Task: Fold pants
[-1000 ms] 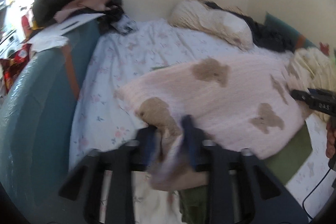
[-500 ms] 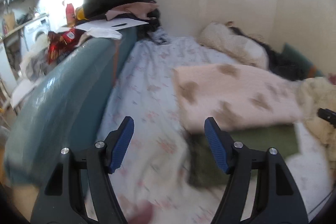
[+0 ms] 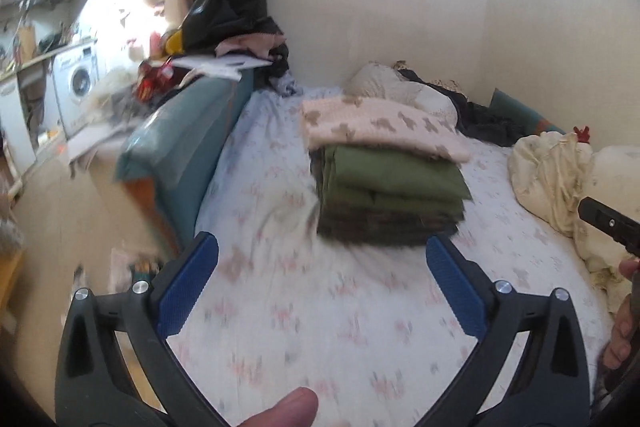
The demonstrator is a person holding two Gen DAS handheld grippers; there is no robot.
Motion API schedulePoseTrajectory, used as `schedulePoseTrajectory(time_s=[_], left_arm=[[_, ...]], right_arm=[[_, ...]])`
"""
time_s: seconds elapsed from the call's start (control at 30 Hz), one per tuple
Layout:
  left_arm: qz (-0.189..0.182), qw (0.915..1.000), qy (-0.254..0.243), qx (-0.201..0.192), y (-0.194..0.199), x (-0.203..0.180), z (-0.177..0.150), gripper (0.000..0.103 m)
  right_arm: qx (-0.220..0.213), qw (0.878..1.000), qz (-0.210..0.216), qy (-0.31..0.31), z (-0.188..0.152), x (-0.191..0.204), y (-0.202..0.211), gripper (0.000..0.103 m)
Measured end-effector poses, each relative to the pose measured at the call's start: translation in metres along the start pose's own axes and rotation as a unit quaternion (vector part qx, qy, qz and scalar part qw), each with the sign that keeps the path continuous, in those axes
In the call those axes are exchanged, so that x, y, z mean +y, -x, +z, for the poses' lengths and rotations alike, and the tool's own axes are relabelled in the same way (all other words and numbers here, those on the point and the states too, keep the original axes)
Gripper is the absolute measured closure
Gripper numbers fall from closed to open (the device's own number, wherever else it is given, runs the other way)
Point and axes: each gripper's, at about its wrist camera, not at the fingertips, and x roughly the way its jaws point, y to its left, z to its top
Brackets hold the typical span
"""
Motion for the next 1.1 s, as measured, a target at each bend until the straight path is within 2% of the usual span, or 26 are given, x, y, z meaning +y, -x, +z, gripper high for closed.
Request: schedulePoseTrajectory(time_s=[0.1,0.27,0.4,0.53,0.63,0.83,0.9,1.0,1.1], left_arm=[[-0.005,0.9997,0.022,-0.005,0.034,0.004,-0.014,0.001],[0.002,0.9995,-0.007,-0.031,0.094,-0.007,-0.046,0.001],[-0.039,0.9992,0.001,-0.008,0.126,-0.014,-0.072,0.001],[-0.027,0.9993,-0.026,-0.007,0.150,-0.025,-0.101,0.001],[-0.024,0.9985,-0.043,-0.024,0.159,-0.032,-0.122,0.001],[-0.014,0.9982,-0.058,-0.005,0.148,-0.040,-0.165,0.001],[-0.015,0.9984,-0.054,0.009,0.140,-0.040,-0.166,0.001],[-0.011,0.9979,-0.064,-0.011,0.138,-0.043,-0.165,0.001],[-0.009,0.9972,-0.073,-0.009,0.135,-0.047,-0.166,0.001]], right_arm=[[-0.014,1.000,-0.016,0.020,-0.015,0.013,0.037,0.004],[-0.017,0.999,-0.026,0.020,-0.049,0.027,0.091,0.002],[-0.008,0.999,-0.028,0.013,-0.081,0.036,0.123,0.000],[-0.006,1.000,-0.029,0.008,-0.116,0.043,0.150,0.000],[-0.015,0.999,-0.035,0.012,-0.136,0.048,0.163,0.000],[-0.025,0.999,-0.040,0.012,-0.177,0.047,0.159,0.000],[-0.023,0.998,-0.049,0.024,-0.182,0.050,0.152,0.000],[-0.015,0.998,-0.049,0.019,-0.187,0.049,0.144,0.000],[-0.011,0.998,-0.056,0.012,-0.190,0.047,0.138,0.000]])
